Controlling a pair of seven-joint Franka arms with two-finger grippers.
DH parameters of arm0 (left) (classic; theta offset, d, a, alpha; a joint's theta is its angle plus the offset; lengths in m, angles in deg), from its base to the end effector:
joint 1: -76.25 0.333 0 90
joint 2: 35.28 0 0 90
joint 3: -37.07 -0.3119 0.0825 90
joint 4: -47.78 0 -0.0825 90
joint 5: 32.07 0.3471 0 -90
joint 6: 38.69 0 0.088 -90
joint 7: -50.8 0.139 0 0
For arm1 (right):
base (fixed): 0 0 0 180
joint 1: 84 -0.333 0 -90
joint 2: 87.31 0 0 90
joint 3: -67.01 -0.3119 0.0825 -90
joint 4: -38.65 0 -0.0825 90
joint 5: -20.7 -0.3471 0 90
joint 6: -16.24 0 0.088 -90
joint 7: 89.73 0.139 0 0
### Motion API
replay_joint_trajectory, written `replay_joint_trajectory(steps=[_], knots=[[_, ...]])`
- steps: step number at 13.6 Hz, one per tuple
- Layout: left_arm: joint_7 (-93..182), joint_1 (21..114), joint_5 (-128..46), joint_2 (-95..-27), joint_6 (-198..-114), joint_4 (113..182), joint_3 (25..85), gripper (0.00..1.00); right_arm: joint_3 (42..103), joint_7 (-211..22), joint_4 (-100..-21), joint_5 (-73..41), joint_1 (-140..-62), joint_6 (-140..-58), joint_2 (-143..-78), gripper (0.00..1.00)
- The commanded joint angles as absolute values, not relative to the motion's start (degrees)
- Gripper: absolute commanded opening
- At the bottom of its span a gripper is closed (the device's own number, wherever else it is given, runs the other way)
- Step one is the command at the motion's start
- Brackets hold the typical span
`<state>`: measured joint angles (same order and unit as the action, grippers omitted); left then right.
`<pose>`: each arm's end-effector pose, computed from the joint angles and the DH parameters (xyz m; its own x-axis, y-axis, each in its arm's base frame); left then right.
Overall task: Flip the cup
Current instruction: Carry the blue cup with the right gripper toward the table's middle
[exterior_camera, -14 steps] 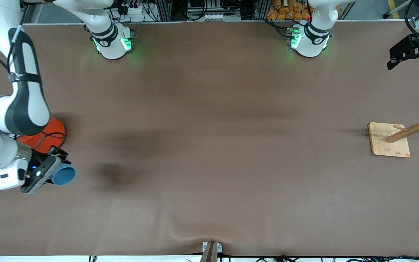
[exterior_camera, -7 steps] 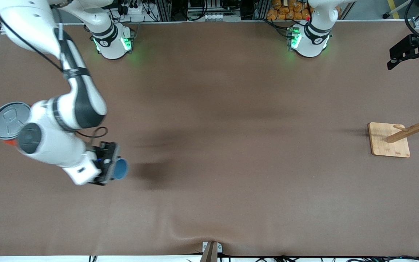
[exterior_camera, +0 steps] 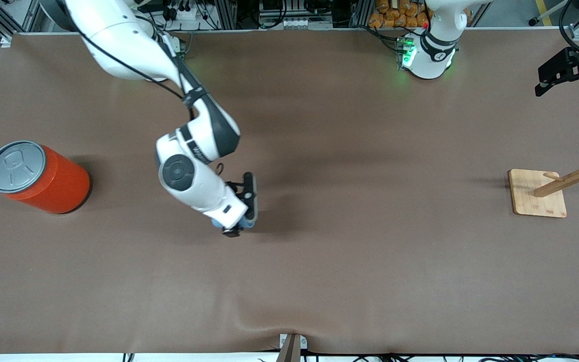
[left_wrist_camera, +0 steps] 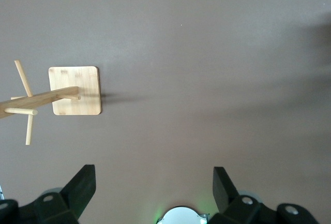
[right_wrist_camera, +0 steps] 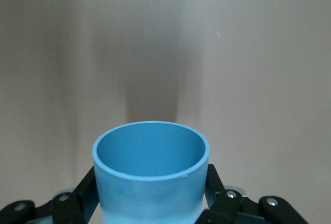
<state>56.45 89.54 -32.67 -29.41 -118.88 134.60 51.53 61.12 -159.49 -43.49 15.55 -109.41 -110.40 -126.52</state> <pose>0.4669 -0.0185 0.6460 0.9928 -0.1188 -0.0179 -0.1191 -0.9928 -0.0135 0.6031 0.3577 0.2846 -0.1176 0.9795 0.1633 0.9929 0.1134 0.0347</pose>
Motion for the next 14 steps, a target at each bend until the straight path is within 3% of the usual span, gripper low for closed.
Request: replay_joint_trajectory(steps=[1, 5, 10, 11, 12, 13, 14], knots=[[57.1, 89.8, -33.3, -29.5, -118.0, 134.0, 51.6, 1.00, 62.4, -158.4, -42.9, 16.3, -114.9, -115.8, -128.9, 0.00], [57.1, 89.8, -33.3, -29.5, -118.0, 134.0, 51.6, 1.00, 62.4, -149.8, -42.6, 16.2, -119.2, -121.2, -132.4, 0.00], [57.2, 89.9, -33.3, -29.4, -118.0, 134.0, 51.6, 1.00, 62.4, -142.8, -42.5, 16.9, -122.0, -120.7, -135.6, 0.00], [57.1, 89.8, -33.3, -29.5, -118.0, 134.0, 51.6, 1.00, 62.4, -142.7, -42.6, 17.5, -122.1, -120.7, -135.9, 0.07], [57.1, 89.8, -33.3, -29.5, -118.0, 134.0, 51.6, 1.00, 62.4, -142.7, -42.7, 18.5, -122.1, -120.6, -135.9, 0.35], [57.1, 89.8, -33.3, -29.5, -118.0, 133.9, 51.6, 1.00, 62.4, -142.8, -42.7, 19.6, -122.1, -120.7, -135.9, 0.99], [57.1, 89.8, -33.3, -29.5, -118.0, 134.0, 51.6, 1.00, 62.4, -142.7, -42.7, 20.7, -122.1, -120.9, -135.9, 1.00]])
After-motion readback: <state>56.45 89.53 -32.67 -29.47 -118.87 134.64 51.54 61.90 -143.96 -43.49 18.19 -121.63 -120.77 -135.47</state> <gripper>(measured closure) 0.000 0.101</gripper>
